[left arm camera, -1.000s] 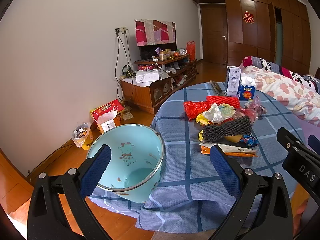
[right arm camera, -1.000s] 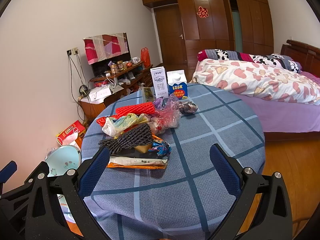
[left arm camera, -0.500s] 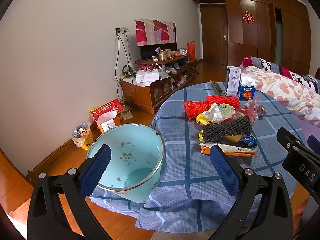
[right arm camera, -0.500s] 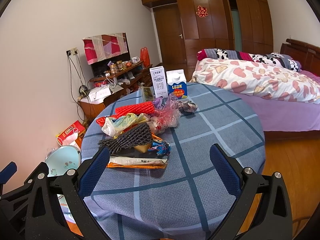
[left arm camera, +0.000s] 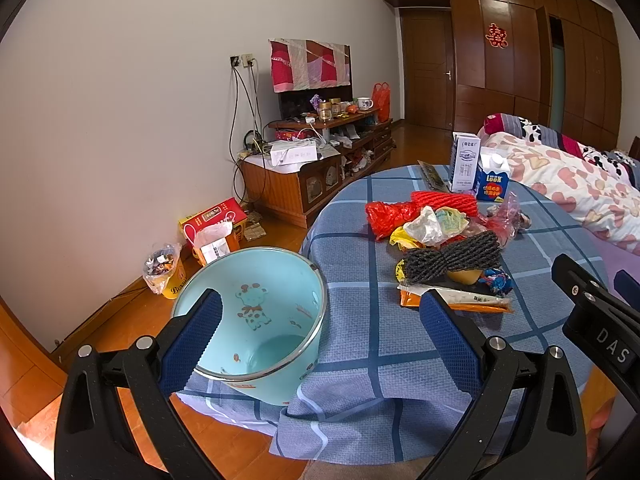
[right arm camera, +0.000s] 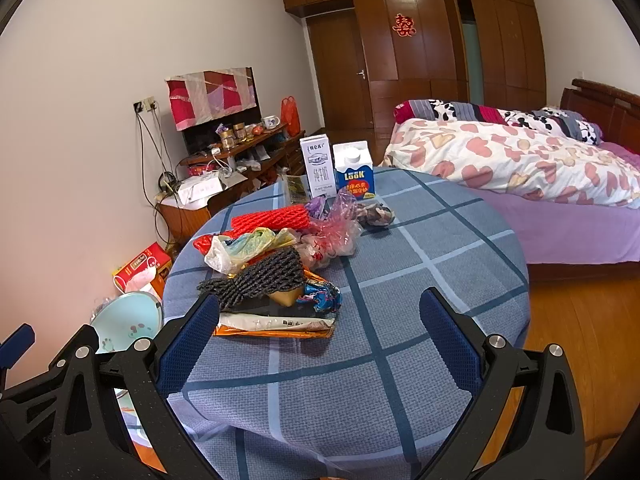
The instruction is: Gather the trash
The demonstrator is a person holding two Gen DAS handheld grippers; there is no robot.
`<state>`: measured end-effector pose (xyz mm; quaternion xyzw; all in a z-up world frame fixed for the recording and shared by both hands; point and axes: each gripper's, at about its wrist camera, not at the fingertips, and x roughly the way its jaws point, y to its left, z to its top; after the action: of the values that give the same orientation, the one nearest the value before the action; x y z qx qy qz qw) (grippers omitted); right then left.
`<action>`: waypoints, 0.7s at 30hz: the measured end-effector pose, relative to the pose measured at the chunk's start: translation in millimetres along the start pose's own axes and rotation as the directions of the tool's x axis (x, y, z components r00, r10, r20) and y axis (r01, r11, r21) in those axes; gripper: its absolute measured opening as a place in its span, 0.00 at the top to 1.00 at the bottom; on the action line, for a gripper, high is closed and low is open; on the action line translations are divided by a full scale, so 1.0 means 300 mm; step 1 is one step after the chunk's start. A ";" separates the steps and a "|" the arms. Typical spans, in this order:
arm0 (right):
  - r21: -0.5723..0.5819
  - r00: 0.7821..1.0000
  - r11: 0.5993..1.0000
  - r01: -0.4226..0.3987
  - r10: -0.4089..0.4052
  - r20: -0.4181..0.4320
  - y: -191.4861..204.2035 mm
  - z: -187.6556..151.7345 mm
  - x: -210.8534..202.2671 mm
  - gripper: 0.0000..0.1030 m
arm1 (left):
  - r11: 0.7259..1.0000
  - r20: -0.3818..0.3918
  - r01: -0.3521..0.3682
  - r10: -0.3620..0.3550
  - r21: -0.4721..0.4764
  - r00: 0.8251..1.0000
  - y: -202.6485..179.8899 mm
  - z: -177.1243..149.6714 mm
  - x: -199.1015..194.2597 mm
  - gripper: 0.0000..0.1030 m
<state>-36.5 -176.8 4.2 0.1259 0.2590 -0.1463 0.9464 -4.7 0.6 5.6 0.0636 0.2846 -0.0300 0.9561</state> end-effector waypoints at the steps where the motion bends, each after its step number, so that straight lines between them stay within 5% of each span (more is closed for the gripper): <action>1: 0.000 1.000 1.000 0.000 0.000 -0.001 0.000 0.000 0.000 0.04 | 1.000 0.000 0.001 -0.001 0.000 1.000 -0.001 0.001 -0.002 0.06; 21: 0.001 1.000 1.000 0.000 0.000 0.001 0.002 -0.002 -0.003 0.04 | 1.000 -0.001 0.003 -0.003 -0.003 1.000 -0.007 -0.004 -0.010 0.06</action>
<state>-37.5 -175.9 4.3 0.1262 0.2584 -0.1463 0.9465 -8.2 -1.1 6.0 0.0619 0.2851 -0.0312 0.9560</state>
